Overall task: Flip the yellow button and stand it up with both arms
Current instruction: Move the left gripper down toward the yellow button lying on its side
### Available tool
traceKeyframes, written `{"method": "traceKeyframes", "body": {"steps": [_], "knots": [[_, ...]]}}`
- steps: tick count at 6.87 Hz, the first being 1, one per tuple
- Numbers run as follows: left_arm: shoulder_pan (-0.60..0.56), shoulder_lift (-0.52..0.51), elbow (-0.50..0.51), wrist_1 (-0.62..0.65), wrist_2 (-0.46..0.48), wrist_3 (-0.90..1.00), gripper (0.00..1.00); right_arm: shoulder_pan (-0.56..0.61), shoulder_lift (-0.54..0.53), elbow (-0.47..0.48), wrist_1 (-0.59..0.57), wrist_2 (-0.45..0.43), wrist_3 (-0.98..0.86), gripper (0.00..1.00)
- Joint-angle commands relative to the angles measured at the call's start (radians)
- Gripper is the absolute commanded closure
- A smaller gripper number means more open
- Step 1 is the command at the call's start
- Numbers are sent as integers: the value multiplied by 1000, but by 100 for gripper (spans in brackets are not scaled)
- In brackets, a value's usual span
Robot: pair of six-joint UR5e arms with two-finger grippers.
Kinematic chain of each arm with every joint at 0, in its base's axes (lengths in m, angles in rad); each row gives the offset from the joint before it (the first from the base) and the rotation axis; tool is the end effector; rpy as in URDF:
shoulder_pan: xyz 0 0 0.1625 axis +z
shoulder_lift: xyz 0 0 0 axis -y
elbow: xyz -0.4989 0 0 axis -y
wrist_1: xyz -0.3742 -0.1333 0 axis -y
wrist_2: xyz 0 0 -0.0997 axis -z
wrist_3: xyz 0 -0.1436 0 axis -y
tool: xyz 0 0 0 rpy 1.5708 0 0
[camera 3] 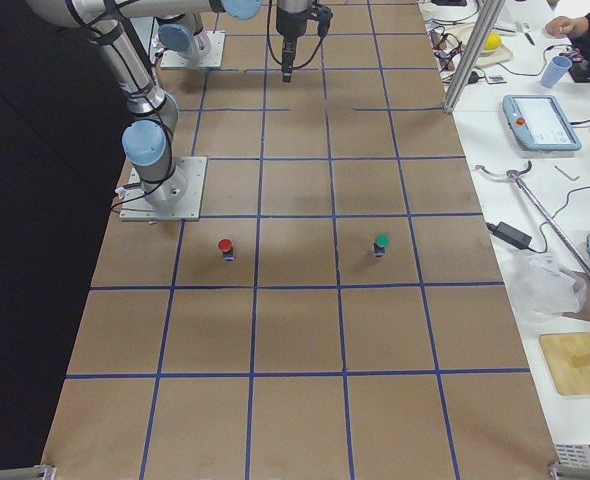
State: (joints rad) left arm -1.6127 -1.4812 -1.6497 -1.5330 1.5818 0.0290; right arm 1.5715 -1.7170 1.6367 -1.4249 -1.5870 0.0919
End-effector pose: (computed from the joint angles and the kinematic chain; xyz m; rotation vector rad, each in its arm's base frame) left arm -0.1499 -0.4302 0.5248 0.1105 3.1280 -0.0760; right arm 0.1312 -0.3903 0.5363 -0.1414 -3.1175 -0.1011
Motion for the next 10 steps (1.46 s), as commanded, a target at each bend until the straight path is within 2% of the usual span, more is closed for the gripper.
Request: {"method": "traceKeyframes", "body": {"steps": [1,3,4,5,6,7,8,9,10], "knots": [[10,-4,4,-9,0,-6,0,-5,-9,0,0,1,-3,0],[49,16,-34,-18,1,11,0,-13,-10,2,0,1,-8,0],[168,9,-70,-39,6,85,0,-13,-9,2,0,1,-8,0],[338,3,-102,-50,7,212,0,-13,-10,3,0,1,-8,0],[500,-8,-148,-58,4,254,0,-14,-9,3,1,-1,-8,0],[636,-60,-200,-17,21,344,0,-14,-10,3,1,-1,-6,0],[683,-173,-226,184,39,483,0,-14,-10,3,0,1,-5,0],[683,-247,-226,279,41,496,1,-14,-10,3,0,1,-4,0],[685,-289,-240,290,37,493,9,-14,-12,3,1,-1,-3,0]]}}
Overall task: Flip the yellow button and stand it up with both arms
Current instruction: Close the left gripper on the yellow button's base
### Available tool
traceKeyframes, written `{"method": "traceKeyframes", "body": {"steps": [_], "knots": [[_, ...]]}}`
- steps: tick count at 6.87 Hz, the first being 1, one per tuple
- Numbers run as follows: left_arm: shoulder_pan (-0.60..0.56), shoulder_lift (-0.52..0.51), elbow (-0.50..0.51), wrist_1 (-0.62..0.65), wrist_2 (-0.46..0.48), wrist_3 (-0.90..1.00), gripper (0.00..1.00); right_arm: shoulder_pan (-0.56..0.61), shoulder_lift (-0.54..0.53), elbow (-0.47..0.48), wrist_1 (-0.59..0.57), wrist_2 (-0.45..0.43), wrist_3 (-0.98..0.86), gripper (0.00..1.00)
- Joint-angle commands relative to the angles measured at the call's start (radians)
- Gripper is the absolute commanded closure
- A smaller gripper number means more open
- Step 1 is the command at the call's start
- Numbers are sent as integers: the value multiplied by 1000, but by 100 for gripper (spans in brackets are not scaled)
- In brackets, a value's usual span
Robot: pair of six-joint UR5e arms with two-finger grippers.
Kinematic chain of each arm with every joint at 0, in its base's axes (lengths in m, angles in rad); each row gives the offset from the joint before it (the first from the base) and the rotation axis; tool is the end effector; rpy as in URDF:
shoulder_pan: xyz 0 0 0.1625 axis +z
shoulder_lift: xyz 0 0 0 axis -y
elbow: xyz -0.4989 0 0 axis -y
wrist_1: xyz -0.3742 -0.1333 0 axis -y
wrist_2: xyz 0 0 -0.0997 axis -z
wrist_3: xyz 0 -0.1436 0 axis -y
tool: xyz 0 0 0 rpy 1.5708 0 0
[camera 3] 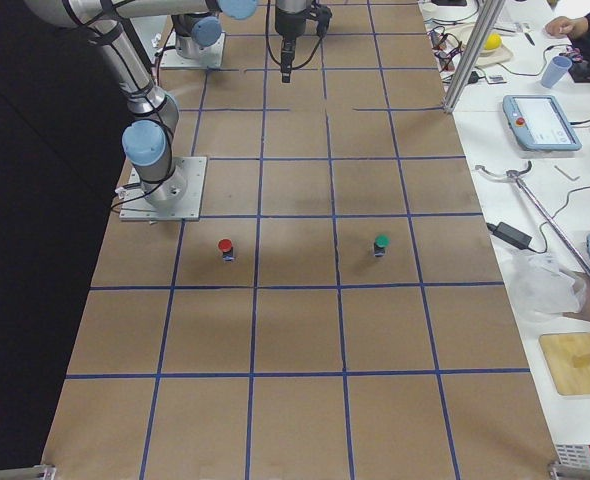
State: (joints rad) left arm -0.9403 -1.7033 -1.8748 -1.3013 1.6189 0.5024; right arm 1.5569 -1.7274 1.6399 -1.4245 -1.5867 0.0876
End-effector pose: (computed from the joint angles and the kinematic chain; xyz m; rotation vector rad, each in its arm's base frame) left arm 0.1806 -0.4618 0.3408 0.1911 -3.0759 -0.2574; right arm 0.1256 -0.3878 0.5388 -0.1576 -3.1182 -0.0908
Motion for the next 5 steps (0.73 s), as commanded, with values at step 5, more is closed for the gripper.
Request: {"method": "traceKeyframes", "body": {"steps": [5], "knots": [[31,-85,-155,229,6,8,47,0,-3,3,6,-1,14,0]]}}
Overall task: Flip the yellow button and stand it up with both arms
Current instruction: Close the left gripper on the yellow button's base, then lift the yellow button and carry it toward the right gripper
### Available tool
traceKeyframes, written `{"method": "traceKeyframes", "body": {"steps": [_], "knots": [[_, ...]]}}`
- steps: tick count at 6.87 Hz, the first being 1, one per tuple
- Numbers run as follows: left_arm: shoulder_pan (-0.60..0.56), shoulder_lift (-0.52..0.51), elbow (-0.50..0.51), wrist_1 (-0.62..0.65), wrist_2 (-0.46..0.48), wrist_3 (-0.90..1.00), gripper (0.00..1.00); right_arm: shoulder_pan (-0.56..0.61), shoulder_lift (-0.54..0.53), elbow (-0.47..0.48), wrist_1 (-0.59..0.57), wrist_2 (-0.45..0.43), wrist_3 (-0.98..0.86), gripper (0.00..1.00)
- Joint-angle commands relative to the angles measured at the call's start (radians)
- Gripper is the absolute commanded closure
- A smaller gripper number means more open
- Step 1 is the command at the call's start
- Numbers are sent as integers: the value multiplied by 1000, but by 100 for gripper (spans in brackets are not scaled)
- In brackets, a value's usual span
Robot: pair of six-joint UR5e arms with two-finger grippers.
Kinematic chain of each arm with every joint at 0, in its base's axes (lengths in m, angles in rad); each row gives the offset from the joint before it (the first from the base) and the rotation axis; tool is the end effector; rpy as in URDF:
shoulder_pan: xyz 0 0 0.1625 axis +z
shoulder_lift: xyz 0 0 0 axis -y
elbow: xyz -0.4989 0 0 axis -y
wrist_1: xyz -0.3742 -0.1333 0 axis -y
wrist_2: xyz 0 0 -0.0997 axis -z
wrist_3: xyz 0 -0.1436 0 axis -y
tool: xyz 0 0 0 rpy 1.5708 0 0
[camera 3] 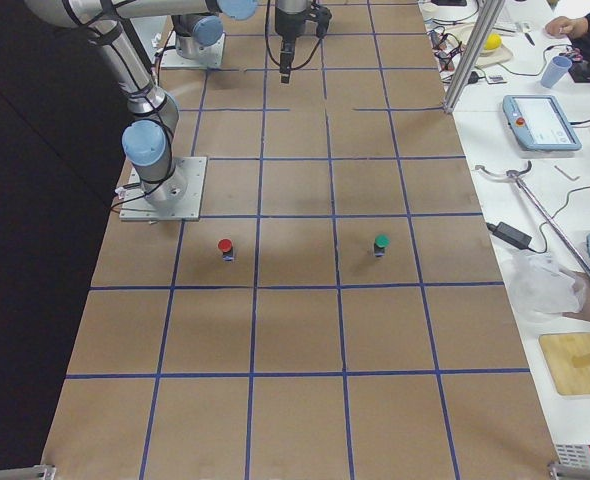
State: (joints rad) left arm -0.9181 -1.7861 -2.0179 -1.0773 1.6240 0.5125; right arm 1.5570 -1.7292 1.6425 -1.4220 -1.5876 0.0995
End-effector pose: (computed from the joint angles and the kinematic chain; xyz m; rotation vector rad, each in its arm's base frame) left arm 0.1891 -0.4543 0.2616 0.2089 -3.0748 -0.2630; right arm 0.1256 -0.3865 0.5381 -0.1759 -3.1157 -0.0957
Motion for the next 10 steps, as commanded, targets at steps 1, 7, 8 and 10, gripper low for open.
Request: {"method": "traceKeyframes", "body": {"steps": [1,7,8,10], "knots": [[8,-1,-18,7,-1,3,66,0,-1,5,3,0,0,0],[-201,112,-45,-326,-667,-98,84,2,-3,5,-1,-2,14,0],[-275,120,-64,-329,-841,-173,84,0,5,5,-2,0,44,0],[-398,174,-85,-375,-1222,-304,84,-81,7,10,14,15,52,0]]}}
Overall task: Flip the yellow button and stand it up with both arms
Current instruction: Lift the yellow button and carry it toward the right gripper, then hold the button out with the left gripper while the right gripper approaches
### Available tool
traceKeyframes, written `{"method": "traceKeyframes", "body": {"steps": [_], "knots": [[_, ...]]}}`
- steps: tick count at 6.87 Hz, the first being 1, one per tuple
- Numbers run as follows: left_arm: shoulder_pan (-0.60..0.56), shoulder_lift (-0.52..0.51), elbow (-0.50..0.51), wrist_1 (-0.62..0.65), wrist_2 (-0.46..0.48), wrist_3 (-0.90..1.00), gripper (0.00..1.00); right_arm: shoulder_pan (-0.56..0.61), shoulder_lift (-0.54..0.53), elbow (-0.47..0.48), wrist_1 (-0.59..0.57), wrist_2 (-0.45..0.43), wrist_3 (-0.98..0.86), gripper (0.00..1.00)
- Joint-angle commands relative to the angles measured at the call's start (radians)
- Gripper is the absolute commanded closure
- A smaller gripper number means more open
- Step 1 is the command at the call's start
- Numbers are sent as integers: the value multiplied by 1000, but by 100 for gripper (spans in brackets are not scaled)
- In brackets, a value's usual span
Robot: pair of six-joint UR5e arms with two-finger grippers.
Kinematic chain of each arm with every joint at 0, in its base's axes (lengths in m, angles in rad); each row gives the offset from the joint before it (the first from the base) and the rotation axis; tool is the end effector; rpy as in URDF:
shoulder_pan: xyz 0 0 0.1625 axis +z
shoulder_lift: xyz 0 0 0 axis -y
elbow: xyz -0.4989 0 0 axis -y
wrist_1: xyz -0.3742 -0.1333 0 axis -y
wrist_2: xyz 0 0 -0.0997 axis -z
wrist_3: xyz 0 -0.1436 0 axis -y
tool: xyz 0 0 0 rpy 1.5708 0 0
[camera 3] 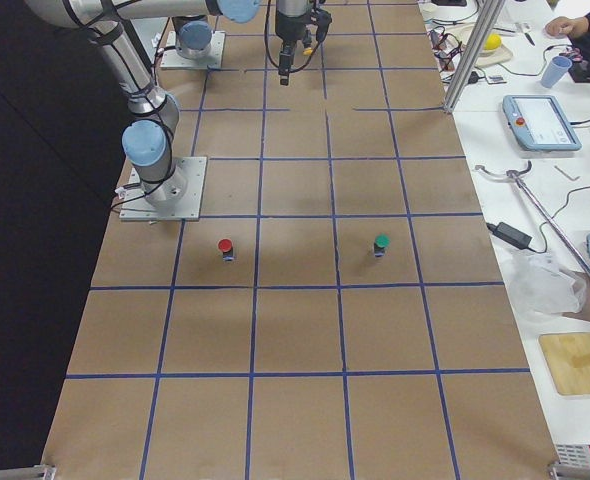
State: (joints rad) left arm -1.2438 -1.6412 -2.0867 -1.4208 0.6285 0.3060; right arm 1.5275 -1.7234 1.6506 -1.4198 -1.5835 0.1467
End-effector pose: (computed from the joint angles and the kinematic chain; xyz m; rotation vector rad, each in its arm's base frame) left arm -0.1073 -0.4603 0.3345 0.2618 -2.1187 -0.1106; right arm 0.1147 -0.3909 0.5319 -0.2954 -3.1085 -0.1210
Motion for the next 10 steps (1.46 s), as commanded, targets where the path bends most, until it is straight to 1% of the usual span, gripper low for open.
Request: {"method": "traceKeyframes", "body": {"steps": [1,2,3,4,5,6,7,8,9,10], "knots": [[-136,37,-57,-33,-451,-208,84,-120,-1,0,30,58,26,0],[-208,44,-103,-30,-598,-214,84,-141,-7,-2,62,136,131,0],[-285,44,-121,-29,-751,-223,84,-142,-5,-9,62,225,280,0],[-355,31,-112,-20,-876,-229,84,-148,-1,-12,61,354,324,0],[-397,23,-108,-15,-938,-231,84,-150,1,-14,64,405,341,0],[-417,23,-102,-15,-978,-229,84,-158,1,-17,73,484,428,0],[-425,23,-92,-9,-984,-231,84,-191,1,-17,78,579,501,0],[-439,9,-55,-9,-992,-231,84,-225,1,-20,88,662,578,0],[-488,-11,-17,-13,-1021,-231,84,-228,1,-26,97,700,615,0],[-511,-32,-1,-10,-1032,-231,84,-228,-2,-28,96,761,637,0]]}}
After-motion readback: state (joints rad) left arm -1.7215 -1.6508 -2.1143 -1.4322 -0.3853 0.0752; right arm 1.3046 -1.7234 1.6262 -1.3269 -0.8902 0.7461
